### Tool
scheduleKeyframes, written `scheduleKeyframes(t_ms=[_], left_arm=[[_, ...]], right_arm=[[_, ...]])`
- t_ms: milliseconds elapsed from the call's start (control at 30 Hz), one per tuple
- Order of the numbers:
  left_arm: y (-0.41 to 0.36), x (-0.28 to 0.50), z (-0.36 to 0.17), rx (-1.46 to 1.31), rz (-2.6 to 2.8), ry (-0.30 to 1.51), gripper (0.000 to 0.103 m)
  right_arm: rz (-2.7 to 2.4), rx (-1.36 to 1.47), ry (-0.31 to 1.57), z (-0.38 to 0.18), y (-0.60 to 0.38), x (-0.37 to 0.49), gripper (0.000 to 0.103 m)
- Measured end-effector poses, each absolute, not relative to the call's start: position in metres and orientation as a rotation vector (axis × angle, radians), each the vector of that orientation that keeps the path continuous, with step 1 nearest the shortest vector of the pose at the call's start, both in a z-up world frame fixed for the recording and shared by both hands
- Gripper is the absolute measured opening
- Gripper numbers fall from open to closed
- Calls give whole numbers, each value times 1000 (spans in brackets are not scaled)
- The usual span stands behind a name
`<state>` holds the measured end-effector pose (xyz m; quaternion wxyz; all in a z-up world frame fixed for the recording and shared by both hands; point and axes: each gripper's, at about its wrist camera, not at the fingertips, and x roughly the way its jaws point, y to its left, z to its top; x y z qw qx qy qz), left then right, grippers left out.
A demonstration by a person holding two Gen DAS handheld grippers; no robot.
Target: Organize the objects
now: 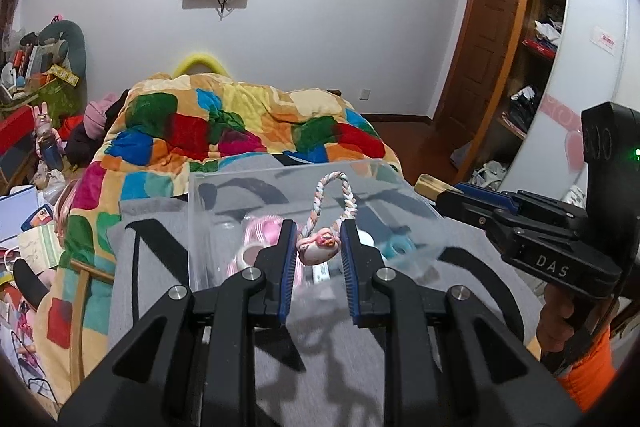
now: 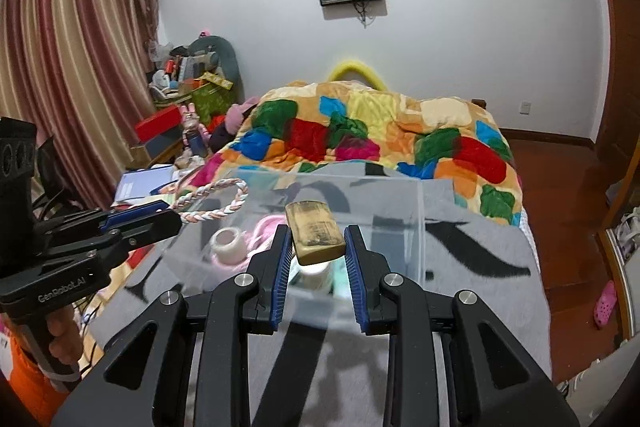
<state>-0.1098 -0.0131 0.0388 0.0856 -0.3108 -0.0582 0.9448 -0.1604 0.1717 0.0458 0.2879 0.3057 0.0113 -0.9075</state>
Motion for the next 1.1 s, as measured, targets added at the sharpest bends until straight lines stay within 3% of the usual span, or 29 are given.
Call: scheduleKeyframes(t_ms=[533, 900, 967, 1100], left_arm=[[9, -175, -17, -1167, 2702, -165, 22], [-4, -131, 18, -1015, 2770, -166, 22], [-6, -121, 23, -995, 2778, -163, 22], [-7, -104, 28, -972, 2796, -142, 24]], right_arm=[[-2420, 1063, 126, -16, 158, -213, 25], [-2411, 923, 114, 22, 169, -176, 25], [-2414, 887, 114, 30, 170, -163, 28], [-2442, 823, 126, 37, 174, -138, 44]])
